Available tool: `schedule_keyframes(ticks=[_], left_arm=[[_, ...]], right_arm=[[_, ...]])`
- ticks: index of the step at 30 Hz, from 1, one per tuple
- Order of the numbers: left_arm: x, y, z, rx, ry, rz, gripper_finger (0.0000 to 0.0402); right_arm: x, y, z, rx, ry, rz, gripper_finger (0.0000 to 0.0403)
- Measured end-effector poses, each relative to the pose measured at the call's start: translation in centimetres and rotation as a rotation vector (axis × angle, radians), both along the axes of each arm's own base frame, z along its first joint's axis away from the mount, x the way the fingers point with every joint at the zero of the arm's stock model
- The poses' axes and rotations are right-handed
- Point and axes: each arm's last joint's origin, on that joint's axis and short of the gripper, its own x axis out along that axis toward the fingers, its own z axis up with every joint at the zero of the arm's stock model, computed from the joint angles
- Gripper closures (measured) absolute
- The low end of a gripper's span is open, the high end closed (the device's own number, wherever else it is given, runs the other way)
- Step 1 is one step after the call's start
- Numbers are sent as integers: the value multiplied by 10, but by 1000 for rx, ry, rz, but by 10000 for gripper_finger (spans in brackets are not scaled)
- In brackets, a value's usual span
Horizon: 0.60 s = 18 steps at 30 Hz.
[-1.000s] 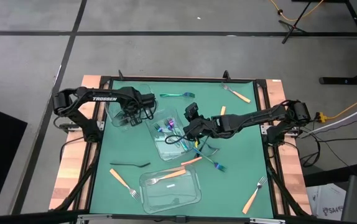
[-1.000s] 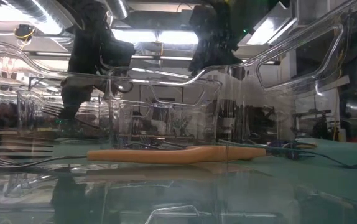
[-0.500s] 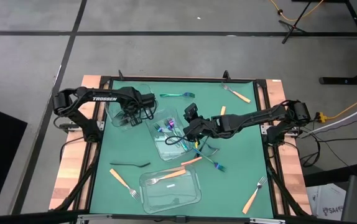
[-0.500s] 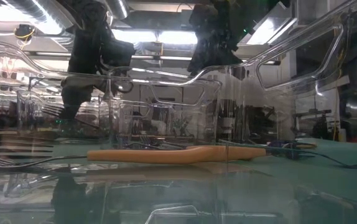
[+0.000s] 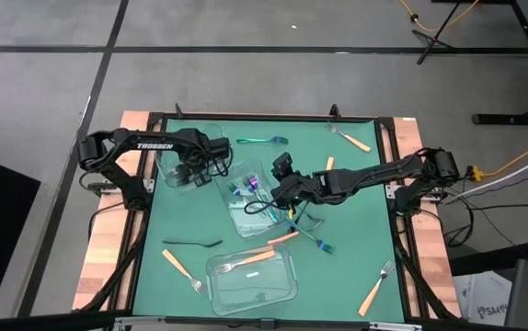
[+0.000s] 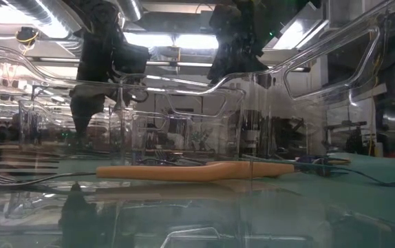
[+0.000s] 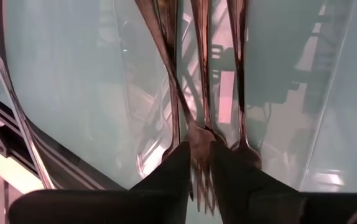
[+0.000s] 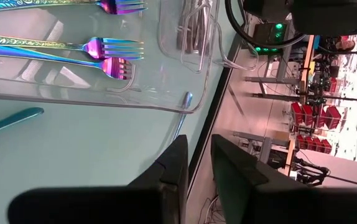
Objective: Sort silverware by color (type)
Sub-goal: Put the yellow fork into the bottom transparent bin
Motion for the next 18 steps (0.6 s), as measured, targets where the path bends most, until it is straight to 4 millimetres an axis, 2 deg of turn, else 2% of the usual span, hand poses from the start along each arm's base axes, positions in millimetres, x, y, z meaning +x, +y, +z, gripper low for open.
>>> schedule_keyframes(ticks=[18], left_arm=[[1, 1, 0, 7, -16, 0, 344]], right_arm=[[0, -1, 0, -18, -2, -18, 336]])
